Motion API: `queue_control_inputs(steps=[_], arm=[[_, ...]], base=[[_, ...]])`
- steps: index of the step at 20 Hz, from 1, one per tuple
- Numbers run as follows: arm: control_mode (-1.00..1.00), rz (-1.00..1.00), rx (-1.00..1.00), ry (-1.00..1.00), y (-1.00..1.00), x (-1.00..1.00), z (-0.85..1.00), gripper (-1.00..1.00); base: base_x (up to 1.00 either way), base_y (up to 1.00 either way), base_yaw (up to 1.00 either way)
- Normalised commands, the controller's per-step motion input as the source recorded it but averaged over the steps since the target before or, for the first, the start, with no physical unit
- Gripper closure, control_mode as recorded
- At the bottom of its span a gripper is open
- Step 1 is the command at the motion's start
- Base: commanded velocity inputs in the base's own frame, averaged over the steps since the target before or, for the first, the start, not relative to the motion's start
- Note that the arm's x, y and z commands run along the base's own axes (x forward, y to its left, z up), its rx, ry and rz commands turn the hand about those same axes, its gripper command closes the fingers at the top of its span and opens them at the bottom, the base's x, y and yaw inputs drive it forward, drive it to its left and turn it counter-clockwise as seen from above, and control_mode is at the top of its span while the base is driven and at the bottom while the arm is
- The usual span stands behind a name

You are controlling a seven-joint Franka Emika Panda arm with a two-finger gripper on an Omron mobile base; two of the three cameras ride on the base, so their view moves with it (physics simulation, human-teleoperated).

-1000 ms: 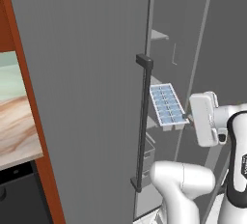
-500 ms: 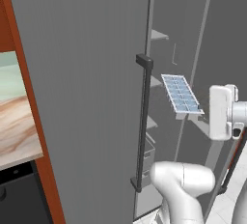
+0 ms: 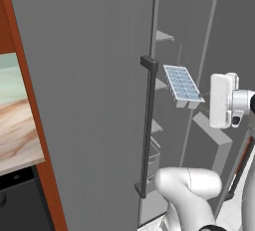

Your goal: The ice cube tray has been filled with water. Take the tray and place it in the freezer to make ice. Close the freezer door after placing the tray.

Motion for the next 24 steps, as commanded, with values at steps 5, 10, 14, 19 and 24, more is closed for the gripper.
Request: queue_control_inputs(steps=[5,10,14,19,24], arm=[[-1.0,0.0,0.0,0.0,0.0,0.75,0.27,1.0],[-1.0,0.0,0.0,-0.02,0.0,0.51,0.2,1.0],[-1.0,0.0,0.0,-0.03,0.0,0.42,0.19,1.0],[-1.0,0.0,0.0,-0.03,-0.03,0.32,0.23,1.0],[-1.0,0.0,0.0,-0.02,0.0,0.23,0.17,1.0]], base=[[0.0,0.0,0.0],[0.0,0.0,0.0],[0.0,0.0,0.0],[0.0,0.0,0.0],[0.0,0.0,0.0]])
